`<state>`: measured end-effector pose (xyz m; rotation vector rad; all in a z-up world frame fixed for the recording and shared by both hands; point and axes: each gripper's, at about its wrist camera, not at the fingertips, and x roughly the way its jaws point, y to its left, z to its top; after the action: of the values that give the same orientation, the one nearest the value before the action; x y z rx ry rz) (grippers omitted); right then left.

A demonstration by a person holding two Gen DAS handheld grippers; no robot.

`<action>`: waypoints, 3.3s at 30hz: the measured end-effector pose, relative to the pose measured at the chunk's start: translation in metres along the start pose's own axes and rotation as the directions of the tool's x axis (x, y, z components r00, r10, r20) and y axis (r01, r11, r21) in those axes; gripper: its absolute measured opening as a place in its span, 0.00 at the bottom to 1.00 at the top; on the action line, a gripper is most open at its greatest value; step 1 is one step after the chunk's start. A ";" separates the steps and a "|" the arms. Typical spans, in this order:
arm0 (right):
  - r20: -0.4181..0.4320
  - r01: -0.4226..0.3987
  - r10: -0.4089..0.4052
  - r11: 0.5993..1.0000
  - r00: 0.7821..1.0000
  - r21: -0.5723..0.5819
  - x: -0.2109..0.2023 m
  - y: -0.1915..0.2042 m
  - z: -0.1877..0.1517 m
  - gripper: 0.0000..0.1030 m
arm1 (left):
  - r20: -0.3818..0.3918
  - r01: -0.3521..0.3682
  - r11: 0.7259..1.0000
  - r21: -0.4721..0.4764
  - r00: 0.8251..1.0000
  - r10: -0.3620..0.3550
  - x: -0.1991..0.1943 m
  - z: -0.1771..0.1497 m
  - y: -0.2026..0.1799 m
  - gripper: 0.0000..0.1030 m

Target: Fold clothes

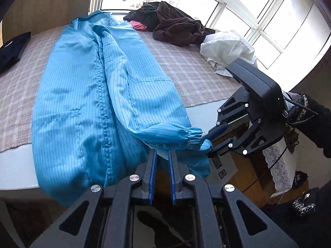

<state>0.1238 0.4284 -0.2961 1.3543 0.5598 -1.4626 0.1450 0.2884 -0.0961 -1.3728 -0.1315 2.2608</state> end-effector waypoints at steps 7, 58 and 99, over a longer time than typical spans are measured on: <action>-0.027 -0.009 0.010 0.998 1.000 0.066 -0.009 0.031 0.004 0.13 | 0.009 -0.013 0.999 -0.039 1.000 0.013 -0.005 -0.015 0.012 0.10; 0.192 -0.035 -0.004 0.979 0.981 0.199 -0.021 0.011 0.000 0.17 | -0.053 0.090 0.982 -0.165 0.994 -0.100 0.006 0.002 0.005 0.20; 0.265 0.127 -0.185 0.967 0.946 0.221 -0.035 0.018 -0.023 0.27 | 0.022 0.039 0.973 -0.227 0.999 -0.035 -0.024 -0.013 0.021 0.08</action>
<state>0.1446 0.4540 -0.2644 1.2434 0.3455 -1.8487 0.1578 0.2570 -0.0905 -1.4511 -0.4309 2.2830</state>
